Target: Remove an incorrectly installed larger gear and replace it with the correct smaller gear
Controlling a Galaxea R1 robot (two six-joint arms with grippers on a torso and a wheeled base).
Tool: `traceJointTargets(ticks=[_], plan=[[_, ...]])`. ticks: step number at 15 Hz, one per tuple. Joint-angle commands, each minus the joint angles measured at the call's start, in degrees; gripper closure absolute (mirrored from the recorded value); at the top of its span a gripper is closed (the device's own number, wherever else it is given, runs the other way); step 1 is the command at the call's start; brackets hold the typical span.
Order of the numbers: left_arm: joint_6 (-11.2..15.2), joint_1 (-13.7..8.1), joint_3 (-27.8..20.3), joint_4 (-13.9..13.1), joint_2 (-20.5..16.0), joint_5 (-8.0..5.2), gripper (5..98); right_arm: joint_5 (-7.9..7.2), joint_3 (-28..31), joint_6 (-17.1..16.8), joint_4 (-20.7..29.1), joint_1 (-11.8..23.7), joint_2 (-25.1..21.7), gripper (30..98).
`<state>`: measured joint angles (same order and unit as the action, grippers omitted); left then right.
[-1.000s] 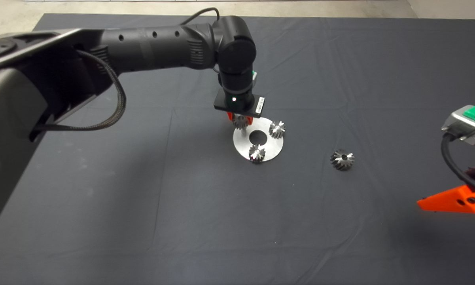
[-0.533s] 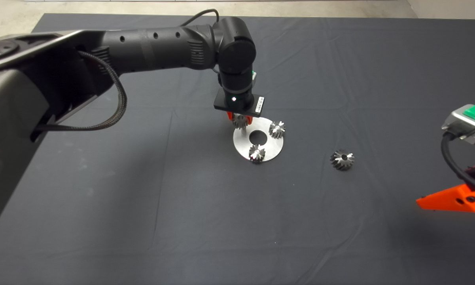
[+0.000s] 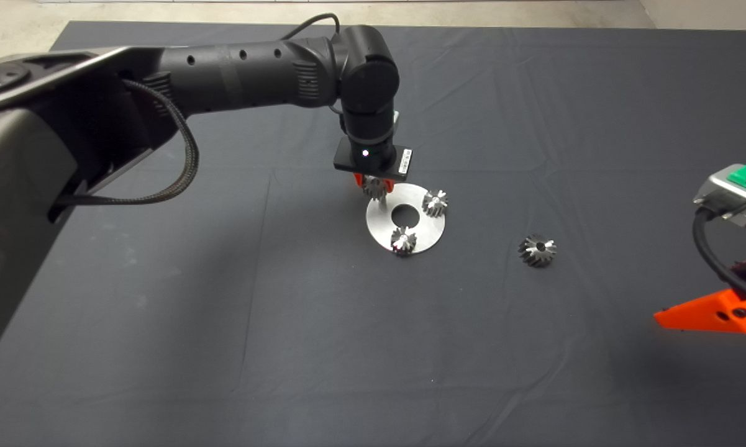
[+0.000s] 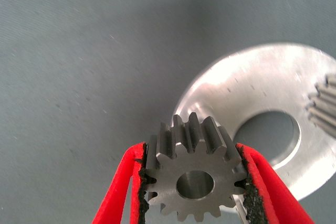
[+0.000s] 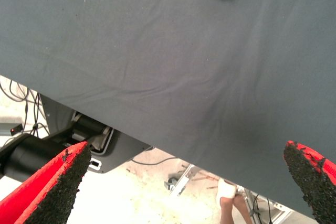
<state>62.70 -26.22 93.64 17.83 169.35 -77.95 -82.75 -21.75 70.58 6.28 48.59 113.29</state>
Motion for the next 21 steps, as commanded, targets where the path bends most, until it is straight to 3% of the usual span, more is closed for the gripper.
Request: traceJointTargets(ticks=[1,5,12,21], plan=[[0.3,-1.3,-0.1,-0.2,0.3,0.60,70.1,-0.13,0.1,0.4,1.8,1.2,0.1,31.7],[0.6,-1.2,-0.1,-0.2,0.3,1.22,70.1,-0.13,0.1,0.4,1.8,1.2,-0.1,31.7],[1.0,0.0,1.0,-0.2,0.3,3.50,70.1,-0.13,0.1,0.4,1.7,2.1,-0.1,31.7],[1.9,-0.1,0.3,-0.3,0.3,3.59,70.3,-0.13,0.1,0.2,1.7,2.9,0.0,31.7]])
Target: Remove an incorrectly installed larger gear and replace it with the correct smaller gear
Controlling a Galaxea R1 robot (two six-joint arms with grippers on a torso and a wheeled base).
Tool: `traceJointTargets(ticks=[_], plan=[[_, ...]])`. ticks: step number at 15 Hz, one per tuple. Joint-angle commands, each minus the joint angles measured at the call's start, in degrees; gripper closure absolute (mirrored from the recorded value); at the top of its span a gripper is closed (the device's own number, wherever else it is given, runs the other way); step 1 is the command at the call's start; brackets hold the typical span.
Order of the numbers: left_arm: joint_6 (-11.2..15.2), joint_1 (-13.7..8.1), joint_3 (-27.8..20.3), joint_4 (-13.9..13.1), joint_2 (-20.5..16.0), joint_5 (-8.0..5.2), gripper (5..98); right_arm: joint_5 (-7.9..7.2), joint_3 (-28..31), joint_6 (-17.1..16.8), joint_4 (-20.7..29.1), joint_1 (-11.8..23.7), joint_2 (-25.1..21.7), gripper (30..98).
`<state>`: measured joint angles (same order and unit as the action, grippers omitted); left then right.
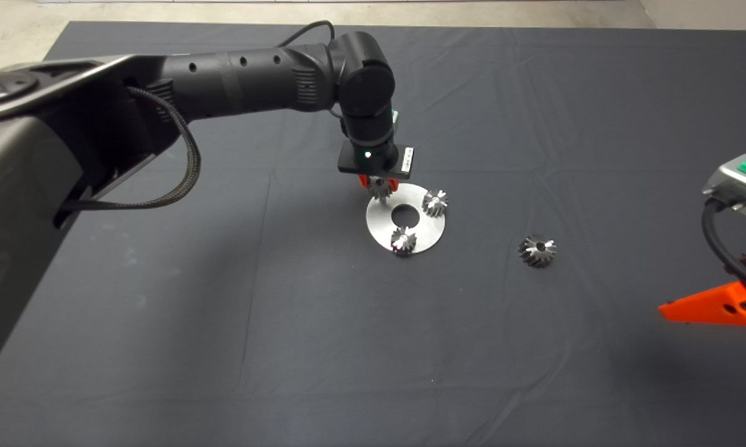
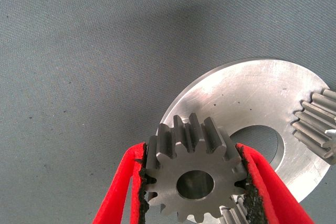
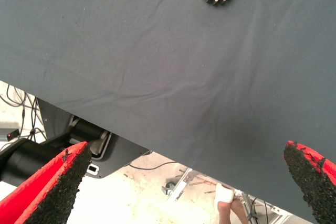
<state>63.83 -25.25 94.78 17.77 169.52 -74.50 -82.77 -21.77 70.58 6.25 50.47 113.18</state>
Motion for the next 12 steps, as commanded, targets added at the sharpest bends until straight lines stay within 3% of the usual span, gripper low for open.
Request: traceJointTargets(ticks=[1,9,12], plan=[[0.8,-1.0,-0.9,-0.2,0.2,0.14,70.3,-0.11,0.1,0.2,1.7,1.0,0.1,31.7],[0.6,-1.0,-1.2,-0.5,0.2,0.40,70.5,-0.11,0.1,0.2,1.7,1.0,0.1,31.7],[0.6,-1.0,-2.3,-0.6,0.2,1.37,70.5,-0.11,0.1,0.2,1.7,1.0,-0.1,31.7]])
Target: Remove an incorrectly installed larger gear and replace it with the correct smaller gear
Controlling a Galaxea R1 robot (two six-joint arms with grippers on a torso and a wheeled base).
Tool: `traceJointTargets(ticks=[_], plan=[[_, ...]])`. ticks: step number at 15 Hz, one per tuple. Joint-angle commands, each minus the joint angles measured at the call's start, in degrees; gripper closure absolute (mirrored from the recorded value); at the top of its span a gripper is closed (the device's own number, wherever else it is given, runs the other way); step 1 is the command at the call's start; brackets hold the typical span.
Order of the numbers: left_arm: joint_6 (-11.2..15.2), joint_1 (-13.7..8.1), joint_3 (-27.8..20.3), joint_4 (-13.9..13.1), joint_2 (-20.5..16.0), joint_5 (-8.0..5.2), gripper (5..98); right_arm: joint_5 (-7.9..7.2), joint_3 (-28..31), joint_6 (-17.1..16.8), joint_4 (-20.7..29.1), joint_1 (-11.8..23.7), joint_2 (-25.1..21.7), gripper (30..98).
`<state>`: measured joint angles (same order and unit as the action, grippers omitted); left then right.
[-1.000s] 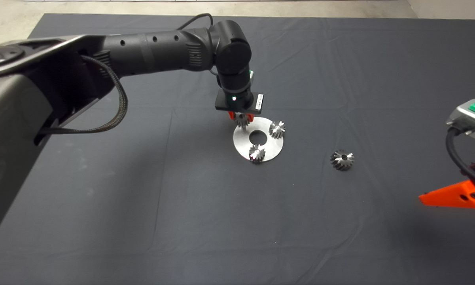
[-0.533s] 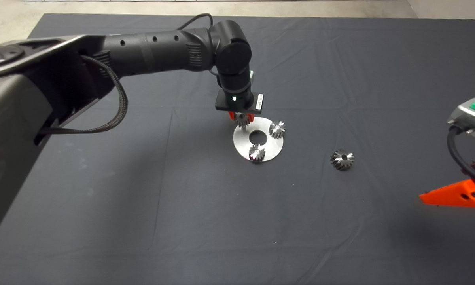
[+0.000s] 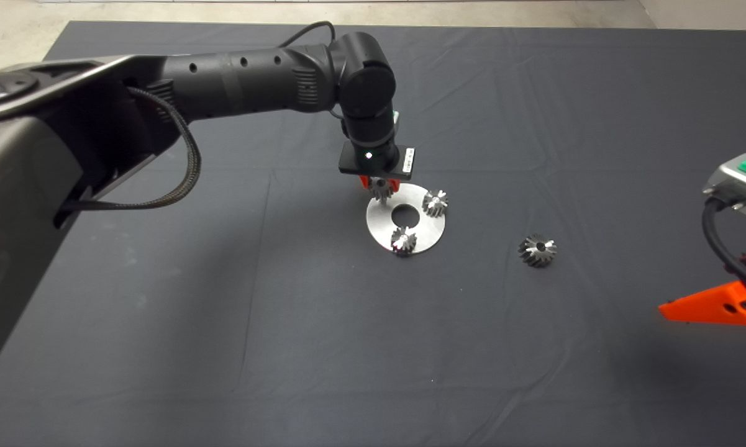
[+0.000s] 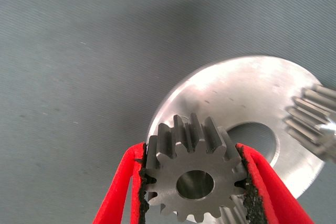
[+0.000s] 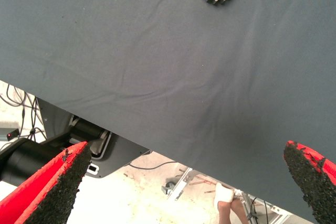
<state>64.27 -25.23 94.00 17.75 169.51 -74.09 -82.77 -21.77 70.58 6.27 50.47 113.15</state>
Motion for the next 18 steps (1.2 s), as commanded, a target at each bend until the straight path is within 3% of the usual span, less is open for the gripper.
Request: traceJointTargets(ticks=[1,18], plan=[[0.2,-1.0,-1.8,-0.6,0.2,1.15,70.5,-0.11,0.1,0.2,1.7,1.0,-0.1,31.7],[0.2,-0.1,-1.3,-1.5,0.2,0.99,70.5,-0.11,0.1,0.2,1.7,1.1,-0.1,31.7]])
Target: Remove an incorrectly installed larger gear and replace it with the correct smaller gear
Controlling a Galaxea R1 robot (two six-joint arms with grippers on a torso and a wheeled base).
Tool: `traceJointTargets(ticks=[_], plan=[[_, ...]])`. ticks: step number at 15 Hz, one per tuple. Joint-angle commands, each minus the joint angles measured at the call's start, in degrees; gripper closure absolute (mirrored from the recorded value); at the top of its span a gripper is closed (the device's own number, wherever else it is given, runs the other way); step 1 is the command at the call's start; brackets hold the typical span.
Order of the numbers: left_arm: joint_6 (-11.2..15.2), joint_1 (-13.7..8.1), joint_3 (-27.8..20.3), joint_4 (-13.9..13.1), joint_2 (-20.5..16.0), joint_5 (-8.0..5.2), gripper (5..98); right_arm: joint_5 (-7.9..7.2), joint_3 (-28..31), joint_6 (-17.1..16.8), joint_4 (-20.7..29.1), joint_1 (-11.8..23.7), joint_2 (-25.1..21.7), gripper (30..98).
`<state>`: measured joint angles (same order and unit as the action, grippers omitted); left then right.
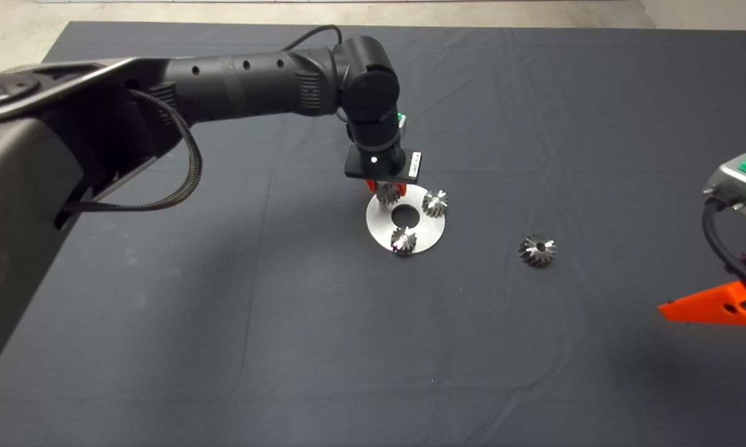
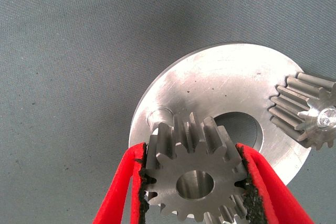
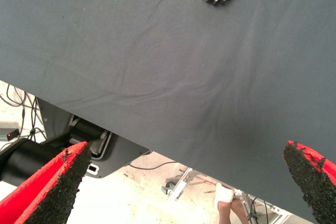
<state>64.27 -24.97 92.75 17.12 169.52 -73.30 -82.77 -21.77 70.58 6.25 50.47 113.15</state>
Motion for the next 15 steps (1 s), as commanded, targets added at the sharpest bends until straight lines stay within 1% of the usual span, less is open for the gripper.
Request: traceJointTargets(ticks=[1,4,6,11,12,14,15], plan=[[0.2,-0.3,0.0,-0.9,0.2,0.27,70.5,-0.11,0.1,0.2,1.7,1.1,-0.1,31.7],[0.3,-0.1,0.3,-0.8,0.2,0.36,70.5,-0.11,0.1,0.2,1.7,1.1,-0.1,31.7],[0.6,-0.1,0.4,-0.7,0.4,0.79,70.5,-0.11,0.1,0.2,1.7,1.1,-0.1,31.7],[0.8,0.0,0.3,-0.7,0.4,0.71,70.5,-0.11,0.1,0.2,1.7,1.1,0.0,31.7],[1.1,0.1,0.4,-0.6,0.4,0.71,70.5,-0.11,0.1,0.2,1.7,1.1,0.0,31.7],[2.7,0.6,0.0,-0.5,0.4,0.62,70.5,-0.11,0.1,0.2,1.8,1.1,0.0,31.7],[2.7,0.8,0.1,-0.5,0.4,0.62,70.5,-0.11,0.1,0.2,1.8,1.1,0.0,31.7]])
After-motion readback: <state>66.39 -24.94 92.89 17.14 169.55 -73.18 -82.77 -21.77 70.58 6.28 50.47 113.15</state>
